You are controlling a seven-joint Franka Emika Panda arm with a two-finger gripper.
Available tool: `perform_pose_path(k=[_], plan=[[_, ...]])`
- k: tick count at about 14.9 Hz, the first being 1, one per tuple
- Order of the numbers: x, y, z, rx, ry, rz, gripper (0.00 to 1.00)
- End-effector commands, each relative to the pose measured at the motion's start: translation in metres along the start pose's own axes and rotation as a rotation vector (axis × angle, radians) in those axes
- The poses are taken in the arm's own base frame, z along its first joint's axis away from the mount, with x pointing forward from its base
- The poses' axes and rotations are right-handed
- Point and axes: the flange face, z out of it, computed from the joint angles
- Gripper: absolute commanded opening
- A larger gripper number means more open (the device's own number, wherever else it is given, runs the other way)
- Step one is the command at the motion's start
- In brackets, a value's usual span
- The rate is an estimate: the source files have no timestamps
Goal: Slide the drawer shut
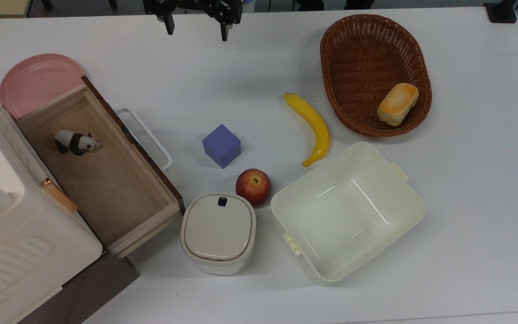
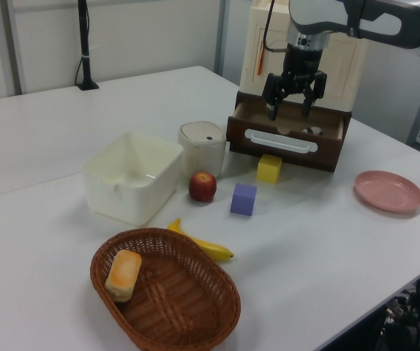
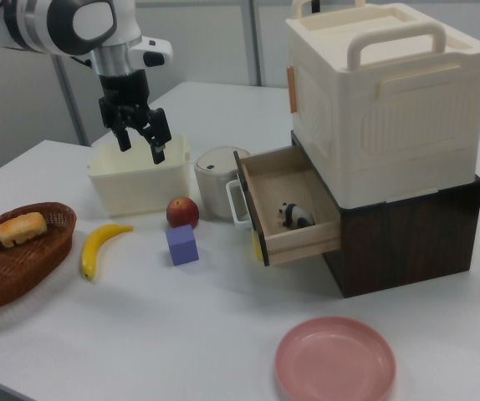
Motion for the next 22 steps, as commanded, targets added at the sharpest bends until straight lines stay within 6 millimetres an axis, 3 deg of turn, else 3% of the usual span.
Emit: perform_pose_path(k=[1,17,18,19,20,21,22], plan=[[0.0,-0.004,-0.009,-0.04,0.001,-0.047,1.0],[-0.002,-0.017,-0.001,-0.05,-0.011,-0.077,1.0],[-0.001,-0.015,0.001,-0.046,-0.014,-0.065,0.9],[0.0,-0.009,0.001,-0.039,-0.013,-0.048,0.55],[0.002,-0.006,0.001,-0.034,-0.003,-0.042,0.32],[0.004,-0.009,0.003,-0.03,0.015,-0.037,0.14],[0.006,-0.011,0.006,-0.029,0.026,-0.018,0.04]])
